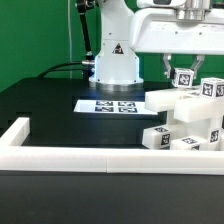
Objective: Assemble chair
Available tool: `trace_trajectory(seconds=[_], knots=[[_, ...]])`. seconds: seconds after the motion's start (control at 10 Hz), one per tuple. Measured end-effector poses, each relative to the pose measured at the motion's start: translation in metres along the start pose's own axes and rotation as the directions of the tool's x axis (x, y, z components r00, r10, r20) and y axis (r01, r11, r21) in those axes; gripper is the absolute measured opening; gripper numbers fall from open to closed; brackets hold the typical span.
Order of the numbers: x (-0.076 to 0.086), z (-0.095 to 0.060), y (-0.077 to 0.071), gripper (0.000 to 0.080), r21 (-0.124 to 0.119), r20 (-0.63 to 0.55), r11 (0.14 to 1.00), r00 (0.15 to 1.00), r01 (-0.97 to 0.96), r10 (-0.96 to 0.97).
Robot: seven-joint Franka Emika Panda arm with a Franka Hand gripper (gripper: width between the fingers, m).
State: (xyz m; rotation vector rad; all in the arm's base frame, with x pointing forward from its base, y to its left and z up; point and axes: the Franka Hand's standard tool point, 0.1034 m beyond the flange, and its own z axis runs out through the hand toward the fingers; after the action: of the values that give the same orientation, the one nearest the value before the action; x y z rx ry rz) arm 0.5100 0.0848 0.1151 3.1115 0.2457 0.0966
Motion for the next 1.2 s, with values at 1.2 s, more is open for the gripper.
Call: trace_trajectory(seconds=[1.2], knots=[[0.003,0.0003,-0.0023,0.0285,0.003,-0.016,0.98,0.979,-0.201,0.201]])
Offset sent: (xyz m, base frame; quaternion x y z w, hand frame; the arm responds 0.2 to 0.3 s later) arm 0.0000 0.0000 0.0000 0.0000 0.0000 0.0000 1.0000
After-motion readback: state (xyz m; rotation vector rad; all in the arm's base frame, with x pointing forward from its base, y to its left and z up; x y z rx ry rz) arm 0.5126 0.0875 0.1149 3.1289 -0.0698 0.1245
